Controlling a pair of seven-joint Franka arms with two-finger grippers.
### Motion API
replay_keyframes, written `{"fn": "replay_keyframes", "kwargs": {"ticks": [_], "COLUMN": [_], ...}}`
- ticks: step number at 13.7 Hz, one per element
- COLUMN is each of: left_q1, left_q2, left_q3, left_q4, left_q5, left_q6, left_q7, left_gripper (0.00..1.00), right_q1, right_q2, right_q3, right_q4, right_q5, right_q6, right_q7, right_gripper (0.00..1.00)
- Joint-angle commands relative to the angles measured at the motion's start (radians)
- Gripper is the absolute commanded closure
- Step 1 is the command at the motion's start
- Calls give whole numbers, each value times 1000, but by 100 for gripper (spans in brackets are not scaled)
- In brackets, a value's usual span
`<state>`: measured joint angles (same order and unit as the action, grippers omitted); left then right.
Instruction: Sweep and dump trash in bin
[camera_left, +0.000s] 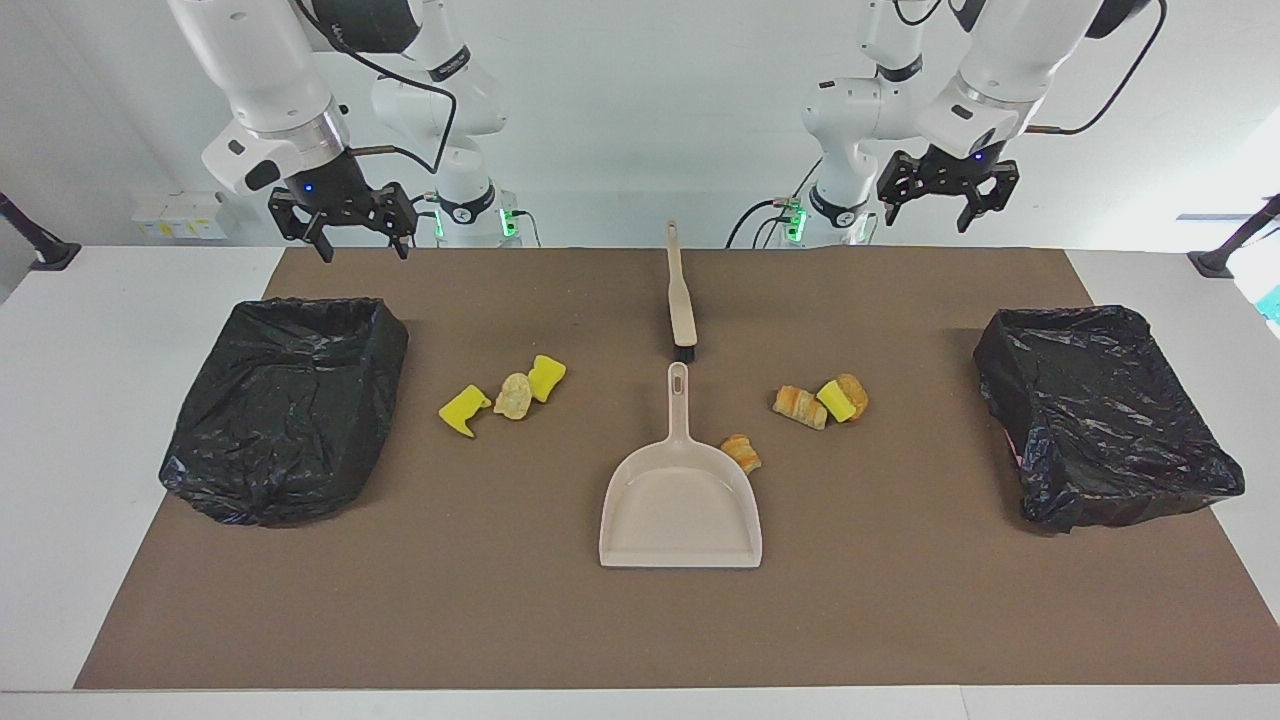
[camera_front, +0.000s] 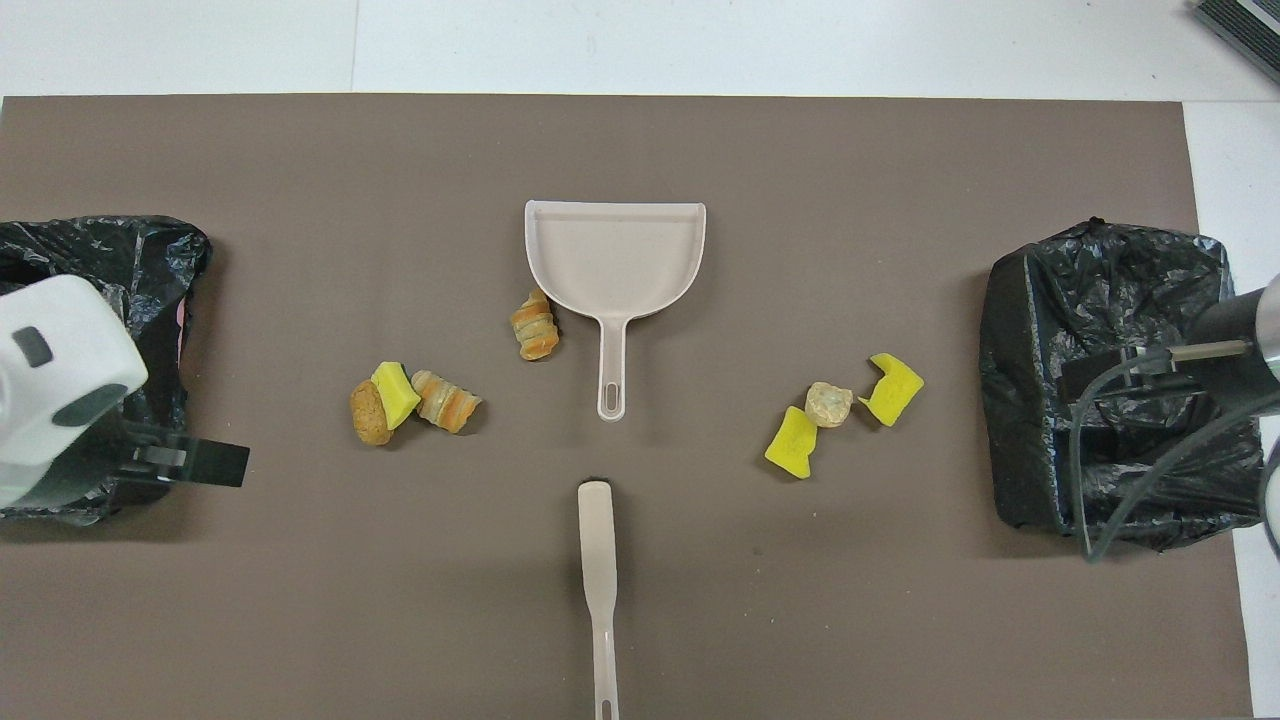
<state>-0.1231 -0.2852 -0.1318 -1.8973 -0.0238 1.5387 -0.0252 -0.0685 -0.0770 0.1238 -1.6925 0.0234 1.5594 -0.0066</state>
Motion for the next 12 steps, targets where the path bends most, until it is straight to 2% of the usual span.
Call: {"fn": "replay_keyframes", "kwargs": {"ticks": [1,5,7,12], "left_q1": [-93,-240,-303,-392], "left_q2": [-98,-109,-112,-111], "left_q3": [12,12,12,12], "left_q4": [-156,-268,-318,-368], "left_q5": [-10,-13,-13,-56], "left_q6": [79,179,245,297], "left_q7": [-77,-215,-292,-341], "left_gripper": [0,0,0,0], "right_q1": [50,148,202,291], "right_q2": [120,270,315,387], "right_q3": [7,8,11,13], "right_q4": [114,192,191,191], "right_q5": [16,12,10,15], "right_q6": [-36,25,105,208], "right_q7": [51,282,330,463], "right_gripper": [0,0,0,0]}}
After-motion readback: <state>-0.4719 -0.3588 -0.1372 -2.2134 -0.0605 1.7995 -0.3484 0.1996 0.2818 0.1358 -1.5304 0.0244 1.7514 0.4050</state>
